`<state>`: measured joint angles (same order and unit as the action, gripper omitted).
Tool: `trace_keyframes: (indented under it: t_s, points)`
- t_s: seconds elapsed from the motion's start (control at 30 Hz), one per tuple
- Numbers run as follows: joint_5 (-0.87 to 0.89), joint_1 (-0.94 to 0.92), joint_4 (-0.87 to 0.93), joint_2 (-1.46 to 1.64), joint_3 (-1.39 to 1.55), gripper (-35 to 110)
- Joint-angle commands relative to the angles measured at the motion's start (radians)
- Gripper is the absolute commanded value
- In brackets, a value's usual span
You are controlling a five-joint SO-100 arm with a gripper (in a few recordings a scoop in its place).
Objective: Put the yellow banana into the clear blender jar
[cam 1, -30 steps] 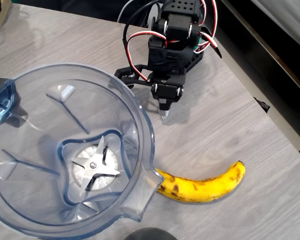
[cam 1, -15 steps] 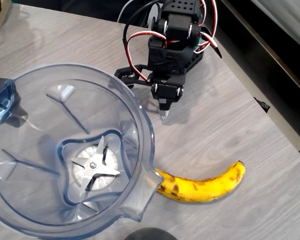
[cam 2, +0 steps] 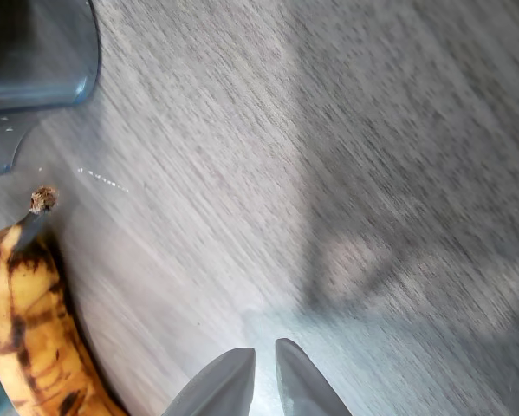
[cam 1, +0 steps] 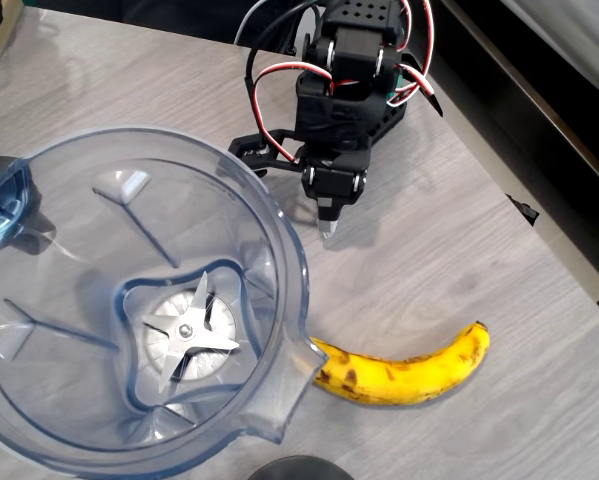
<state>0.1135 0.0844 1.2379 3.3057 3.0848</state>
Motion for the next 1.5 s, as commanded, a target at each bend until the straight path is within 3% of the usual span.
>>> trace_keyframes:
  t_s: [0.0, 0.93, 1.47]
  points:
    - [-0.006, 0.005, 0.008, 0.031, 0.011, 0]
    - [-0.006, 0.005, 0.008, 0.031, 0.011, 0]
    - [-0.006, 0.215, -0.094, 0.032, -0.048, 0]
